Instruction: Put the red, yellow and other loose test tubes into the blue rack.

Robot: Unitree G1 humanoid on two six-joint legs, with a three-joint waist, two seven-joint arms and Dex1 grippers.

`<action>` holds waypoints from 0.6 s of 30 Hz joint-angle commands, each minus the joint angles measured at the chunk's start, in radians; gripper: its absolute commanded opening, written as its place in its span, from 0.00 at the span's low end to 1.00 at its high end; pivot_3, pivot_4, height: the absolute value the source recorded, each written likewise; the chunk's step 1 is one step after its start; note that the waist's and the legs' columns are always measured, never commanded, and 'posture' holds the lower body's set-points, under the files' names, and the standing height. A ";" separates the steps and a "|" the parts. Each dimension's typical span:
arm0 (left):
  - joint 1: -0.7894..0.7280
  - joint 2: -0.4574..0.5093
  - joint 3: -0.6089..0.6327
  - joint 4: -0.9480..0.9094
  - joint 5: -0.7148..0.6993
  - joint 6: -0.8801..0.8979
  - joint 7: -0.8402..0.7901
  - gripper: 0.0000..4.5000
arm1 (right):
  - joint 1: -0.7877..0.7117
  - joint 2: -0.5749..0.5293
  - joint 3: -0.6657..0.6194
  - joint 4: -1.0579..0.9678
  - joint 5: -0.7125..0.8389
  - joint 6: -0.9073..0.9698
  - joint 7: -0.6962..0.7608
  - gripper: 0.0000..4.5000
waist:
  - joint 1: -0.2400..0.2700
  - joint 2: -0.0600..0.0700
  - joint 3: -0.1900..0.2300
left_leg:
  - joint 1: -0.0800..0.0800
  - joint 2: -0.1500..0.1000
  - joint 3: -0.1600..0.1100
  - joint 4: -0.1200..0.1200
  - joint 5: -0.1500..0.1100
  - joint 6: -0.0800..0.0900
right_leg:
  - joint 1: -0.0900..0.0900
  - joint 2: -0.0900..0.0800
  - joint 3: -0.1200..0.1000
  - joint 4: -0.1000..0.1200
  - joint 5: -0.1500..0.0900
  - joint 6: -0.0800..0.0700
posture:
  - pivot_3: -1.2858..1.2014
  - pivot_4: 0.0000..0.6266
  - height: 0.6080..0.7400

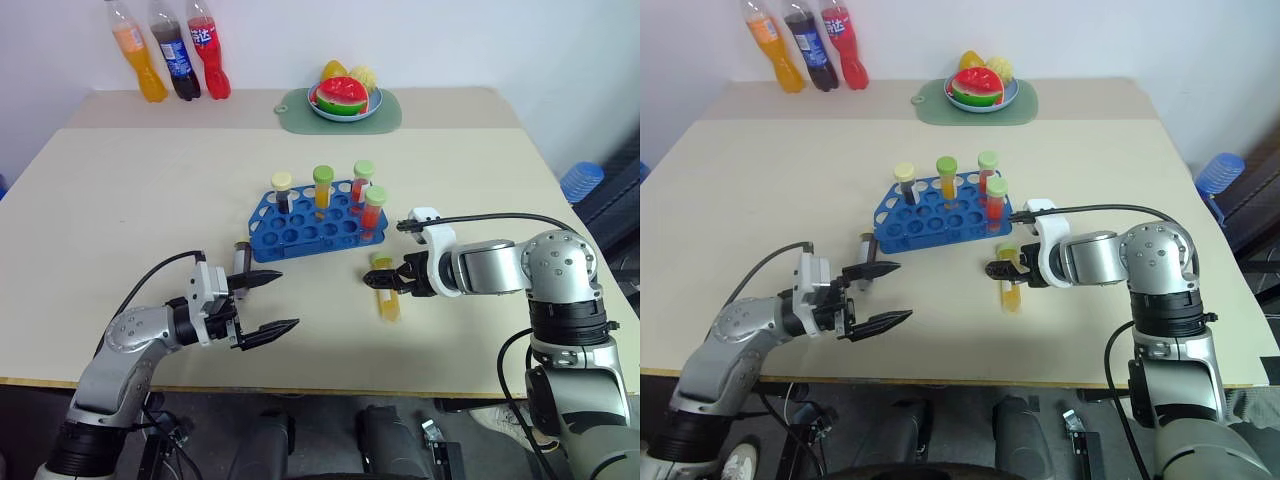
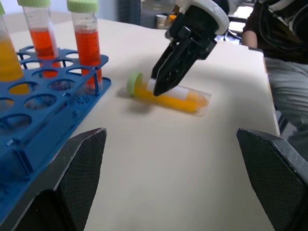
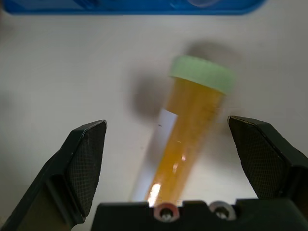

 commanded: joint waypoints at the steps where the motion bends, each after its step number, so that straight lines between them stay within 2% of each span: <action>1: -0.017 -0.004 -0.005 0.003 0.001 -0.012 -0.007 1.00 | 0.002 0.013 0.011 -0.069 -0.023 0.006 -0.021 0.99 | -0.003 0.000 0.000 | 0.000 0.000 0.000 0.000 0.000 0.000 | 0.000 0.000 0.000 0.000 0.000 0.000 | 0.52 0.24 1.00; 2: -0.018 -0.007 -0.007 0.005 0.003 -0.013 -0.005 1.00 | 0.008 0.018 0.018 -0.080 -0.043 0.006 -0.021 0.99 | -0.004 0.000 0.000 | 0.000 0.000 0.000 0.000 0.000 0.000 | 0.000 0.000 0.000 0.000 0.000 0.000 | 0.52 0.24 1.00; 3: -0.019 -0.010 -0.009 0.006 0.004 -0.013 -0.003 1.00 | 0.014 0.022 0.025 -0.094 -0.070 0.006 -0.021 0.87 | -0.007 0.000 0.000 | 0.000 0.001 0.000 0.000 0.000 0.000 | 0.000 0.000 0.000 0.000 0.000 0.000 | 0.52 0.24 1.00; 5: -0.018 -0.014 -0.011 0.005 0.006 -0.013 0.000 1.00 | 0.025 0.031 0.030 -0.107 -0.100 0.006 -0.011 0.71 | -0.014 0.000 0.000 | 0.000 0.001 0.000 0.000 0.000 0.000 | 0.000 0.001 0.000 0.000 0.000 0.000 | 0.52 0.24 1.00; 9: -0.016 -0.015 -0.007 0.005 0.006 -0.012 0.004 1.00 | 0.040 0.035 0.052 -0.142 -0.145 0.006 0.025 0.28 | -0.020 0.000 0.000 | 0.000 0.001 0.000 0.000 0.000 0.000 | 0.000 0.000 0.000 0.000 0.000 0.000 | 0.52 0.24 1.00; 10: -0.014 -0.015 -0.004 0.005 0.006 -0.012 0.007 1.00 | 0.041 0.028 0.065 -0.159 -0.166 0.006 0.041 0.20 | -0.021 0.000 0.000 | 0.000 0.001 -0.001 0.000 0.000 0.000 | 0.000 0.000 0.000 0.000 0.000 0.000 | 0.52 0.24 1.00; 13: -0.008 -0.014 0.005 0.002 0.003 -0.011 0.016 1.00 | 0.047 -0.009 0.106 -0.223 -0.240 -0.028 0.118 0.20 | -0.021 0.000 0.000 | 0.000 0.001 -0.001 -0.001 0.000 0.000 | 0.000 0.001 0.000 0.000 0.000 0.000 | 0.52 0.24 1.00; 16: 0.005 -0.013 0.017 -0.006 -0.005 -0.006 0.030 1.00 | 0.074 -0.092 0.145 -0.320 -0.314 -0.183 0.285 0.20 | -0.019 0.000 0.000 | 0.000 0.001 -0.001 -0.001 0.000 0.000 | 0.000 0.000 0.000 -0.001 0.000 0.000 | 0.52 0.24 1.00; 18: 0.015 -0.014 0.027 -0.011 -0.007 -0.004 0.041 1.00 | 0.128 -0.135 0.114 -0.384 -0.355 -0.375 0.480 0.20 | -0.018 0.000 0.000 | -0.001 0.000 -0.001 0.000 0.000 0.000 | 0.000 0.000 0.000 -0.001 0.000 0.000 | 0.52 0.24 1.00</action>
